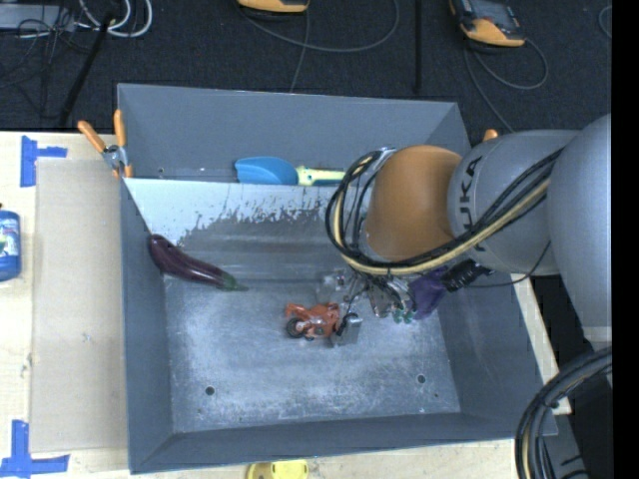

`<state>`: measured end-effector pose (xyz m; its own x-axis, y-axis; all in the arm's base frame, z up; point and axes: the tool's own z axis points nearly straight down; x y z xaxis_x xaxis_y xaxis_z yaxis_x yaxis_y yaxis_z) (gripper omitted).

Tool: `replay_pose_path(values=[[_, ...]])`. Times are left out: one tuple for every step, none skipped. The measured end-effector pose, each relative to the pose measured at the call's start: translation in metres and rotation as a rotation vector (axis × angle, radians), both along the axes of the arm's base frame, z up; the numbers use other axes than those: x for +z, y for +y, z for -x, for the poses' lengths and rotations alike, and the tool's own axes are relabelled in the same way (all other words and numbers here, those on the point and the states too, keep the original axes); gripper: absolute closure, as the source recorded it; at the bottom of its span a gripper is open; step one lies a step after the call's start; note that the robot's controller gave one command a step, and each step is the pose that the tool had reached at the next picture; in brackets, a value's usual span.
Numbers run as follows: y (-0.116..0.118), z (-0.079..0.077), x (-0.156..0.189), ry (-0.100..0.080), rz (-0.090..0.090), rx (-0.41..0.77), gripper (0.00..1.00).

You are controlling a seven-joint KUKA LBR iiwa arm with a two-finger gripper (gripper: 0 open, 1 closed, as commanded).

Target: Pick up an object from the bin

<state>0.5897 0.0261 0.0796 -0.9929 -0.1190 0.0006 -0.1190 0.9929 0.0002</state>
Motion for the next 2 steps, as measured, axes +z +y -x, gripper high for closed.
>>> replay_pose_path(values=[[0.0,0.0,0.0,0.0,0.0,-0.001,1.0],[0.001,0.001,0.131,-0.002,0.0,0.012,1.0]])
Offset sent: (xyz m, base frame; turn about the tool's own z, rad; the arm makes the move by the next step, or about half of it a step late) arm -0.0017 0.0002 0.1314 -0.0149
